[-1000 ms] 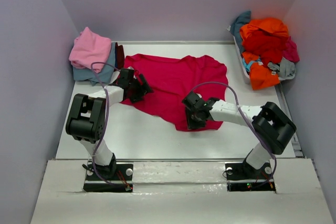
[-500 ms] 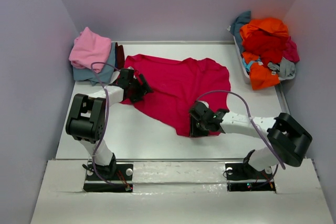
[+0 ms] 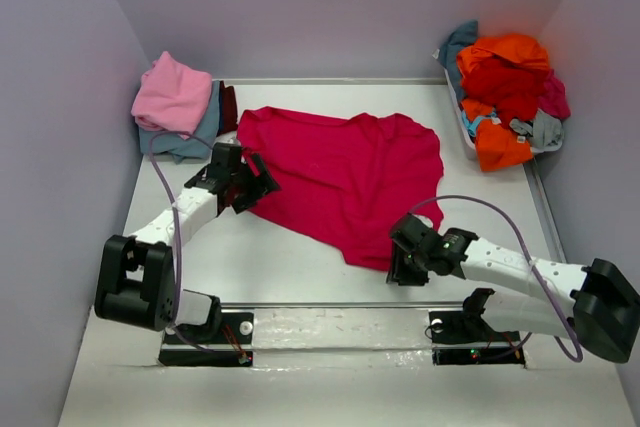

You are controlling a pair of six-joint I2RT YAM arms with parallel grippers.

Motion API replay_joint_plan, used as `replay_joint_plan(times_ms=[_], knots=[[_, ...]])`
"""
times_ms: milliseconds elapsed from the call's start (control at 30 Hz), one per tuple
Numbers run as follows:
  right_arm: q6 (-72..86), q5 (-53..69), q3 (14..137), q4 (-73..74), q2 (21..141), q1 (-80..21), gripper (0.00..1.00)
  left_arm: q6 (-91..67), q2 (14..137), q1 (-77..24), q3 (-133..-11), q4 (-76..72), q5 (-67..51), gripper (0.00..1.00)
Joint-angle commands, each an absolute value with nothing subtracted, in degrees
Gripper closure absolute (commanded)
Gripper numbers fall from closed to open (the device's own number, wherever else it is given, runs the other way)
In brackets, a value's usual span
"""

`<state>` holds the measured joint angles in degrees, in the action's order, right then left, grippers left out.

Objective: Fold and stack the t-shirts
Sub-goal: Flatten out the tshirt

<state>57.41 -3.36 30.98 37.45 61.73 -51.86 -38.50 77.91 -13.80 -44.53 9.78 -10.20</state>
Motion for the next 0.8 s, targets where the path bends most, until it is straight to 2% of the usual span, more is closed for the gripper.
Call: replay_joint_plan(times_ms=[0, 433, 767], knots=[[57.6, -5.3, 32.8, 38.9, 61.7, -52.4, 0.59, -34.1, 72.8, -13.8, -45.3, 15.2, -6.6, 0.15], [53.4, -14.8, 48.8, 41.8, 65.1, -52.4, 0.58, -22.9, 89.8, -12.1, -59.7, 21.5, 6.8, 0.14], [49.7, -19.3, 53.2, 39.0, 72.8, -52.4, 0.57, -20.3, 100.5, -11.6, -68.5, 26.4, 13.3, 0.14]])
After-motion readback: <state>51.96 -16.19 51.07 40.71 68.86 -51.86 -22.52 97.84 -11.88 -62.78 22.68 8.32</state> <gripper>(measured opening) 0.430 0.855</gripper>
